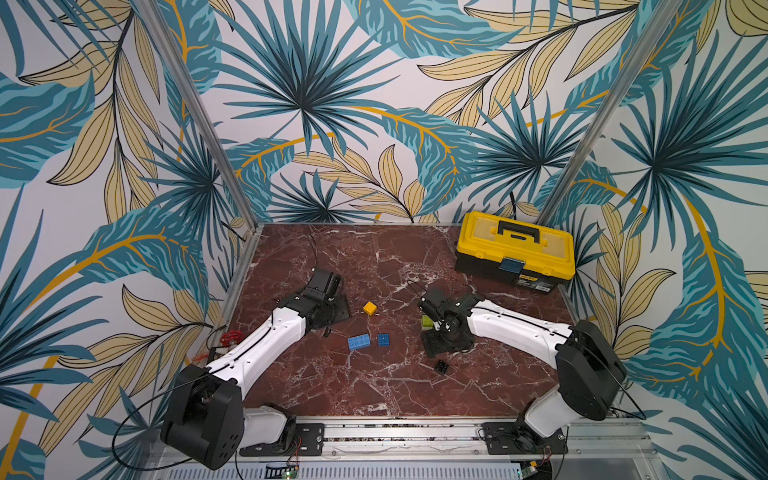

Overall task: Assemble the number 4 with lego
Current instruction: Pick up the lego brick from the center of the board.

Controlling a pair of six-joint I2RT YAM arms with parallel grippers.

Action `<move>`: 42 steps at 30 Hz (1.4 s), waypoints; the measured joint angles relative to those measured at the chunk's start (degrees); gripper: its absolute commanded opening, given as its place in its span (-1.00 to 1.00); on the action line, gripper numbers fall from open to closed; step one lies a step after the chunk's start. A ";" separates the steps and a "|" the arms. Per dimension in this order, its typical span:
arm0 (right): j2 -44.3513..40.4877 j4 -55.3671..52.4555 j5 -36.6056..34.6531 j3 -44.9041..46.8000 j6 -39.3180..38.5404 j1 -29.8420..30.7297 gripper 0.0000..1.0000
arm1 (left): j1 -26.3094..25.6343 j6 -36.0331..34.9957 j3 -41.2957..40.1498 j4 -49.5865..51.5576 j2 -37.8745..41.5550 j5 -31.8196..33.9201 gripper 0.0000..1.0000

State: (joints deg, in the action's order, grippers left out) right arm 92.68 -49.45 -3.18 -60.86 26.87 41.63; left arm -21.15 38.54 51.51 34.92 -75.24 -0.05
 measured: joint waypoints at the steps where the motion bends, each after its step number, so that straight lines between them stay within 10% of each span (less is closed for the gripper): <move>1: 0.81 0.46 0.46 0.17 -0.39 0.00 0.75 | 0.00 0.07 0.00 -0.04 -0.09 -0.02 0.20; 12: 3.45 4.22 3.08 2.69 -3.37 0.46 0.55 | 1.16 0.72 0.00 -1.75 -4.72 -1.46 -0.34; 24: 3.43 4.74 3.89 5.01 -3.15 3.26 0.53 | 1.27 0.85 0.00 -2.54 -5.62 -2.47 -0.37; 42: 3.26 5.29 2.80 5.57 -1.03 6.12 -0.22 | 1.27 0.92 -0.11 -3.82 -6.62 -2.75 -0.38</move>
State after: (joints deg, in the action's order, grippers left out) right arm 95.94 -44.16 -0.38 -55.29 25.85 47.75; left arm -19.88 39.46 51.40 31.09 -81.87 -2.81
